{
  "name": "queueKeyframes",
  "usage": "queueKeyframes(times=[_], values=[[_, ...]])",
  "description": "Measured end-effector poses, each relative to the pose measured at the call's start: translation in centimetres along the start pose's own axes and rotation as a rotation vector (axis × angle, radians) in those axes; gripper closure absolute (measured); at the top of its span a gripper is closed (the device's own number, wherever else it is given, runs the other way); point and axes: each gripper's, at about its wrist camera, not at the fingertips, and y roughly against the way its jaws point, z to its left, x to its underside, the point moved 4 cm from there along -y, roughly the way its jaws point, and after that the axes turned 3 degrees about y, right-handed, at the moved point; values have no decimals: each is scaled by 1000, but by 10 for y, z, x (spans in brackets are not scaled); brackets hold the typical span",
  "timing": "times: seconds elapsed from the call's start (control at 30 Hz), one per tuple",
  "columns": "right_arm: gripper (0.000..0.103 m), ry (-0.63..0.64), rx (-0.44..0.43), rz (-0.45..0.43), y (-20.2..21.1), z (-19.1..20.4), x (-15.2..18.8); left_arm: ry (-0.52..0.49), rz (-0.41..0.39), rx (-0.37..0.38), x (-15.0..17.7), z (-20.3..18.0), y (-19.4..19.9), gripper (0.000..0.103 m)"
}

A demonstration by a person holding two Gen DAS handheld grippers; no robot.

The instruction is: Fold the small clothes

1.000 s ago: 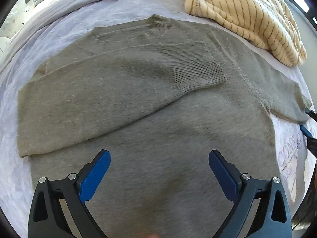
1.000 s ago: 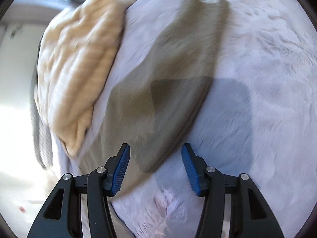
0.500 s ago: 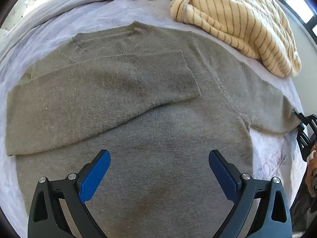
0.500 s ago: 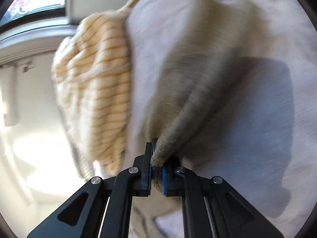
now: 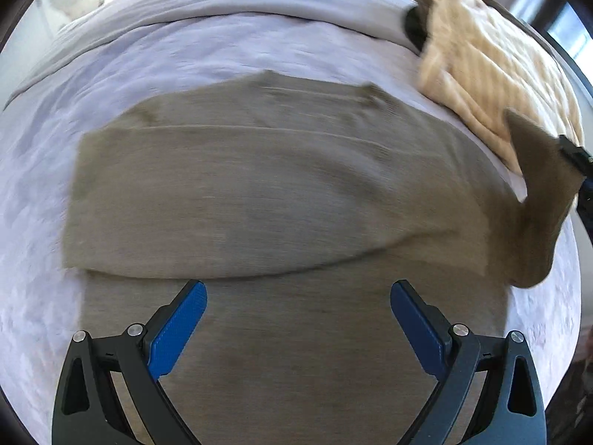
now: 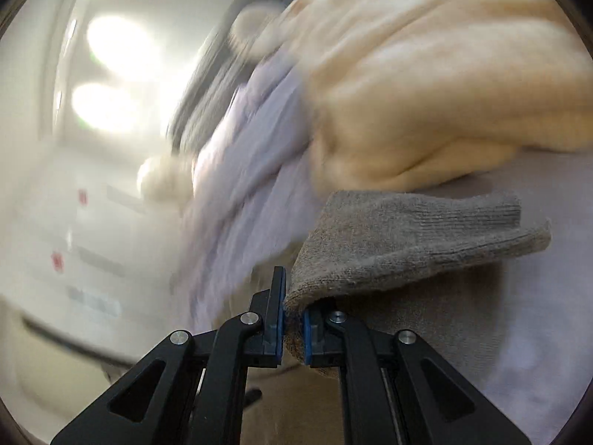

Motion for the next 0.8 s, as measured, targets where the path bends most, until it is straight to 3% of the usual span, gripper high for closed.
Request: queueKeyframes(times=[0.17, 0.3, 0.33, 0.43, 0.53, 0.6, 0.63, 0.73, 0.8], values=[[94, 117, 28, 218, -95, 43, 52, 60, -19, -44, -2, 39, -2, 4], [90, 77, 150, 337, -139, 26, 81, 93, -21, -60, -5, 61, -8, 4], [81, 45, 168, 349, -142, 20, 86, 100, -23, -61, -5, 65, -8, 4], [61, -84, 121, 299, -127, 11, 91, 124, -30, -44, -8, 77, -5, 4], [57, -163, 154, 158, -103, 5, 78, 129, -47, -10, -12, 87, -1, 4], [63, -216, 155, 93, -100, 1, 69, 131, -54, 18, -16, 91, 0, 4], [91, -219, 160, 85, -103, 3, 63, 131, -60, 36, -18, 93, 1, 4], [94, -96, 146, 111, -119, 27, 47, 146, -90, 80, -26, 103, 8, 4], [94, 99, 151, 162, -138, 67, 51, 167, -101, 102, -32, 107, 10, 4]])
